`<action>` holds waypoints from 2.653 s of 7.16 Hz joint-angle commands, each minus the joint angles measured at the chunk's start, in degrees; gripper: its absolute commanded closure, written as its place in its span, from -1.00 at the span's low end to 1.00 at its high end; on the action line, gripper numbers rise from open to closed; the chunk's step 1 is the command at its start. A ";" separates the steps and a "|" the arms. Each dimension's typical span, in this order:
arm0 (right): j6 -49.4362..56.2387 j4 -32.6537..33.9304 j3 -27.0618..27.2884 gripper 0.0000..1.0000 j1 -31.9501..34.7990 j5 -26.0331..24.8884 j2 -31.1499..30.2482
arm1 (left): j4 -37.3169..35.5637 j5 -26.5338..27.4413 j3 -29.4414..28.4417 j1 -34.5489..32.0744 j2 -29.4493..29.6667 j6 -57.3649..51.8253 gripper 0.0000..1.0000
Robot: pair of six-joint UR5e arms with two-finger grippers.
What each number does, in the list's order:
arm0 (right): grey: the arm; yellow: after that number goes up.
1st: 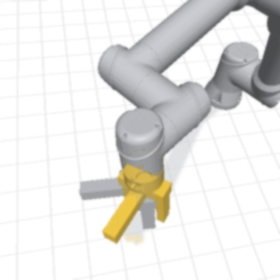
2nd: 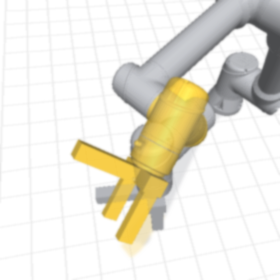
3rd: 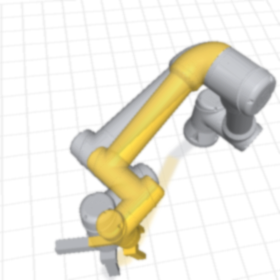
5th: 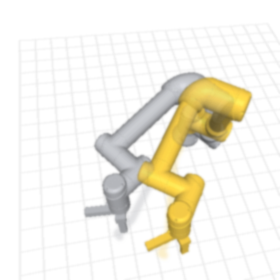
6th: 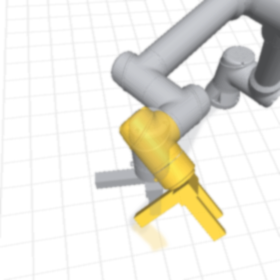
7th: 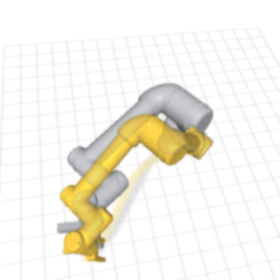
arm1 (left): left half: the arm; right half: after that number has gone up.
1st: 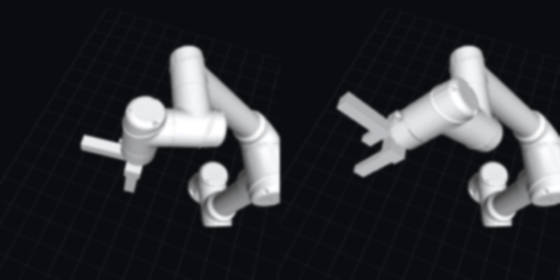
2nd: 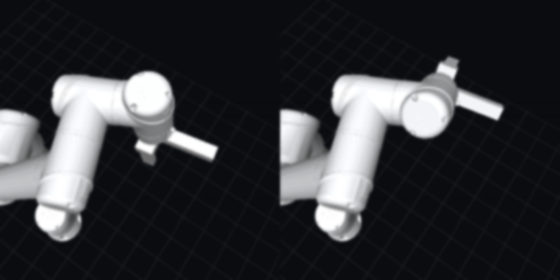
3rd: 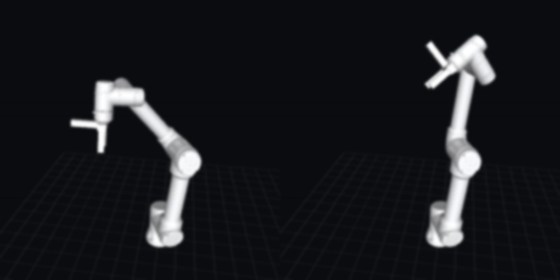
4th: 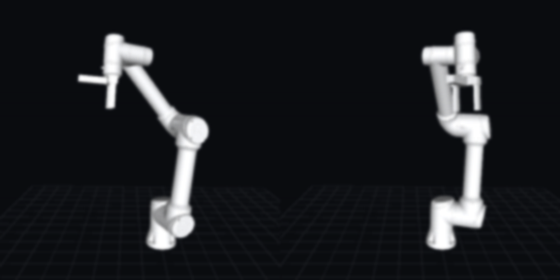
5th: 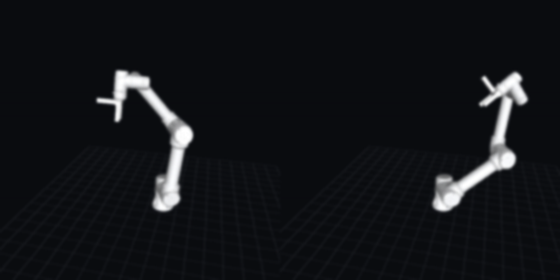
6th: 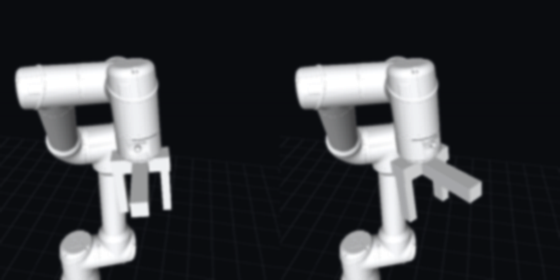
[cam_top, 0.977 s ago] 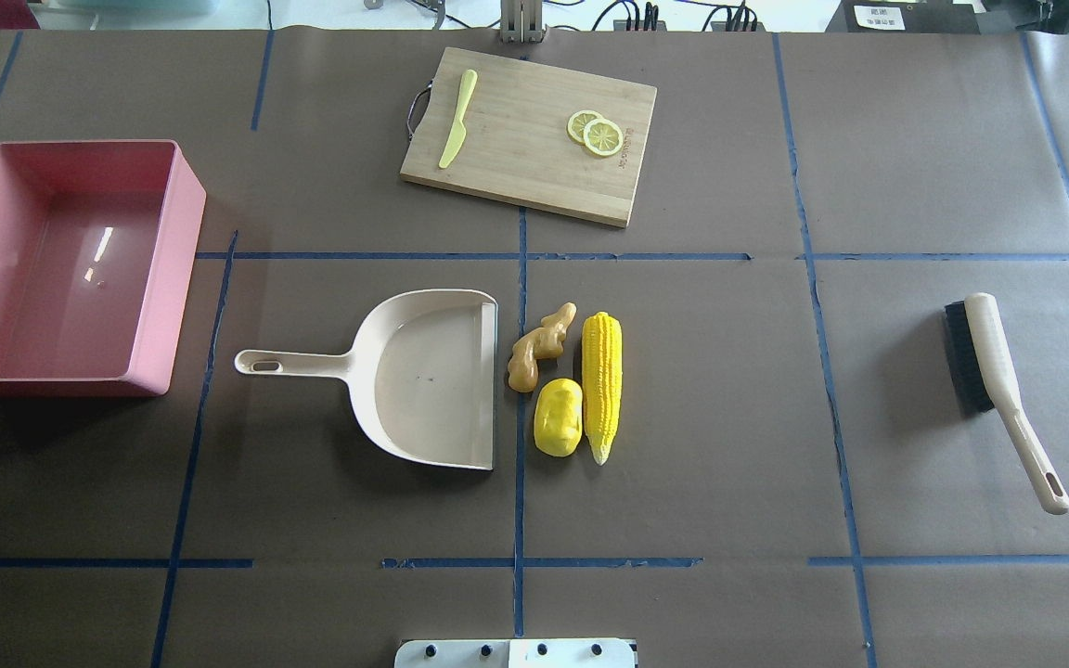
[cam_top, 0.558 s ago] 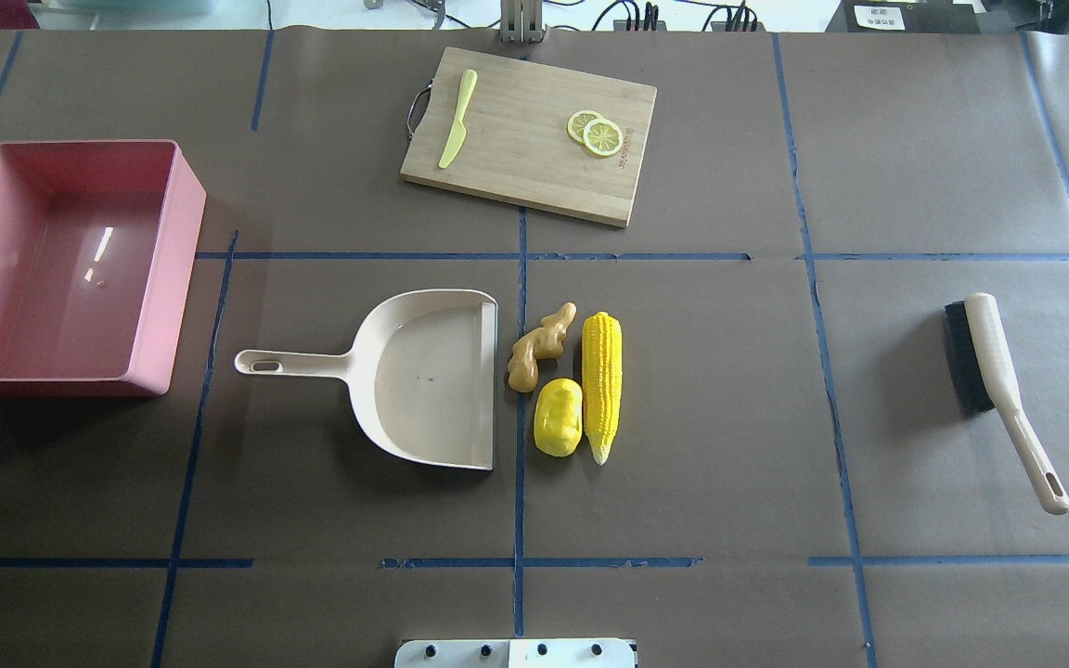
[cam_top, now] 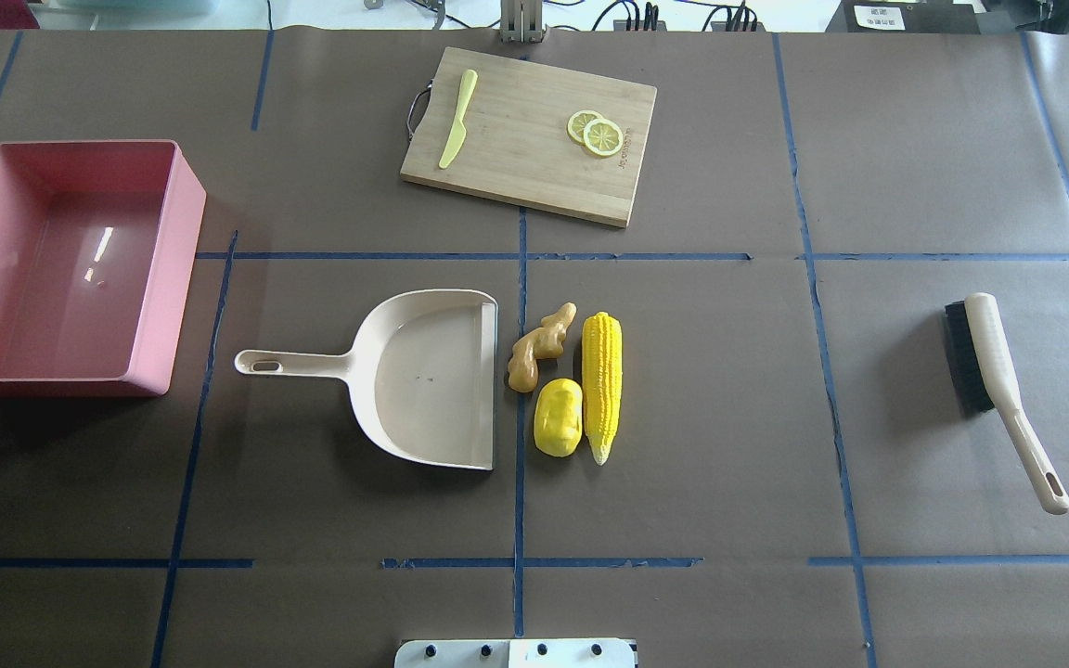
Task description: Sweep and dump trash into bin
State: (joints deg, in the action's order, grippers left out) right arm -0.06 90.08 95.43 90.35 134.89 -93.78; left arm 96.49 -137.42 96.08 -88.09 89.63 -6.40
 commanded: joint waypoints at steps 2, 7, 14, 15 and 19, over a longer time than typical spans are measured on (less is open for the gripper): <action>-0.03 0.01 0.02 -1.00 0.00 1.24 0.00 | 0.45 0.40 9.27 3.62 1.42 -0.01 -1.00; -0.20 0.19 3.71 -1.00 -0.61 1.51 0.27 | 0.10 0.40 17.56 13.98 4.67 -0.19 -1.00; -40.46 -20.58 19.18 -1.00 -25.26 -0.32 -10.63 | -0.78 0.40 17.56 22.87 8.72 2.19 -1.00; -42.20 -21.43 19.18 -1.00 -29.58 -3.38 -10.81 | -0.78 0.40 17.47 22.88 8.98 2.19 -1.00; -42.39 -21.70 14.63 -1.00 -36.11 -6.23 -10.72 | -0.78 0.49 16.86 22.96 9.07 1.92 -1.00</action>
State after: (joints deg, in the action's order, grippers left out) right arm -42.34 68.44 111.86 55.57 128.49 -104.61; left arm 95.71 -136.94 112.99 -65.14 98.69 -4.46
